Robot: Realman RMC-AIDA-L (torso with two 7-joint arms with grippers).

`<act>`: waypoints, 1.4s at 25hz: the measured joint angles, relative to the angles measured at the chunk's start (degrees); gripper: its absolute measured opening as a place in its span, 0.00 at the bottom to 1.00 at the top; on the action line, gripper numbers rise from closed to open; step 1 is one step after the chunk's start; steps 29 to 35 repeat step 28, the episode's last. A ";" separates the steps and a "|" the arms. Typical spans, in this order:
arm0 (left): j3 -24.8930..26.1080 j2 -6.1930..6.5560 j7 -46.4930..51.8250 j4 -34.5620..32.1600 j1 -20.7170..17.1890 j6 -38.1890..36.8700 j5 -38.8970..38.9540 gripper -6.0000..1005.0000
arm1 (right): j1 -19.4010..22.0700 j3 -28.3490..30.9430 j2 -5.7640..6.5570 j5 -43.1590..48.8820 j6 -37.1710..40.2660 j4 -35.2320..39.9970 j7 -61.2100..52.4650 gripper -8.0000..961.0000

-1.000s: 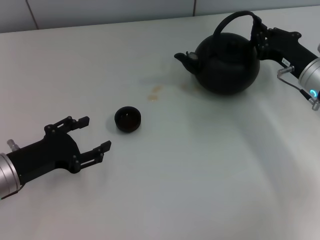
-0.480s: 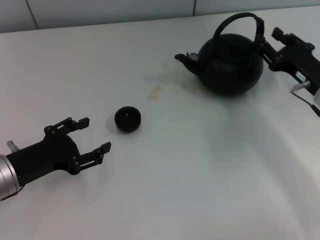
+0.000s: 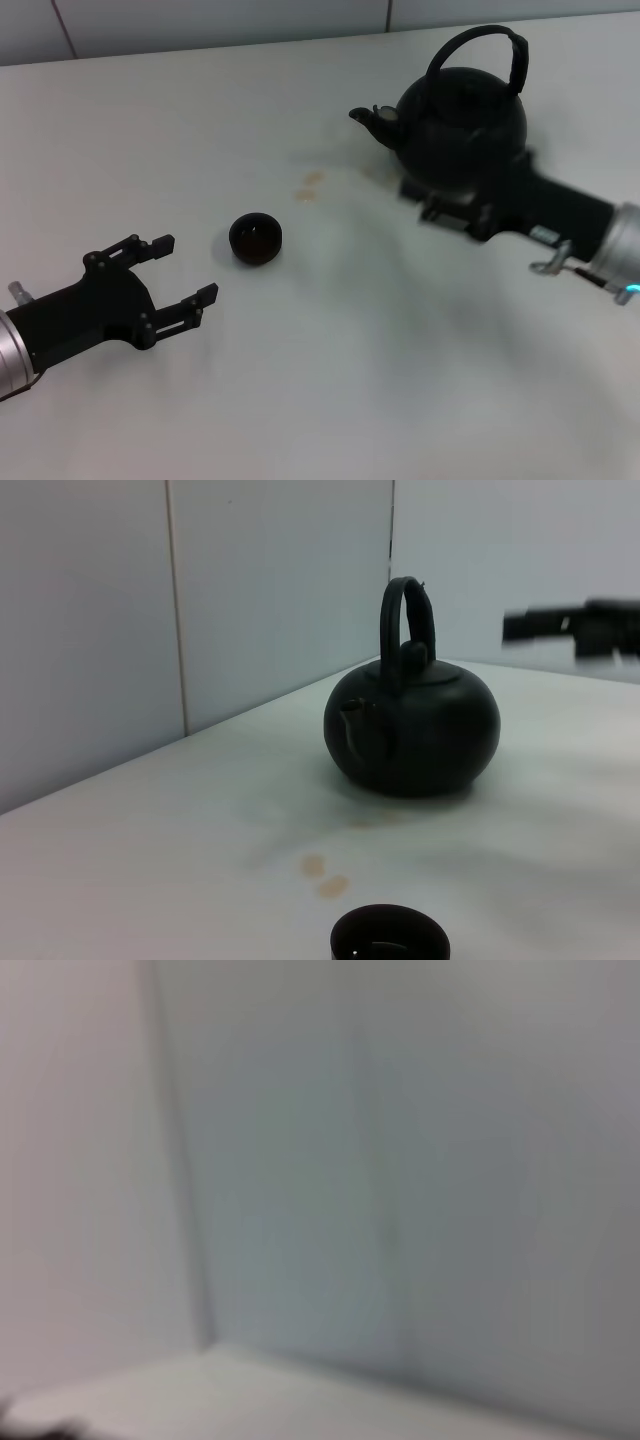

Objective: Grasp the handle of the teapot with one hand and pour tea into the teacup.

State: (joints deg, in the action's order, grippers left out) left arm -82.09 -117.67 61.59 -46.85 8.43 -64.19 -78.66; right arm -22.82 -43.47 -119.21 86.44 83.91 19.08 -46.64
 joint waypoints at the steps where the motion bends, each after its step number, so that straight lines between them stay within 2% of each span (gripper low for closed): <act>1: -0.03 -0.02 0.03 0.00 0.00 -0.04 0.00 0.80 | -1.07 -3.85 -0.15 3.08 -2.62 2.92 -3.74 0.80; 2: -0.03 -0.02 0.03 0.00 0.00 -0.04 0.00 0.80 | -1.07 -3.85 -0.15 3.08 -2.62 2.92 -3.74 0.81; 6: -0.17 0.08 0.07 0.05 0.00 -0.20 0.00 0.80 | -2.55 -13.70 -0.19 5.72 -8.46 10.90 -13.47 0.86; 7: -0.17 0.08 0.07 0.05 0.00 -0.20 0.00 0.80 | -2.55 -13.70 -0.19 5.72 -8.46 10.90 -13.47 0.86; 11: -0.17 0.16 0.50 0.09 0.15 -0.43 -0.06 0.80 | -2.49 -19.59 -0.27 12.43 -11.33 20.15 -24.14 0.85; 18: 0.29 -0.12 2.04 0.08 0.72 -0.37 -2.84 0.80 | -2.78 -22.06 -0.31 16.53 -11.69 24.46 -29.71 0.85; 35: 0.78 -0.19 2.12 0.02 0.90 -0.41 -2.99 0.80 | -2.87 -22.85 -0.39 16.66 -13.42 24.59 -30.46 0.85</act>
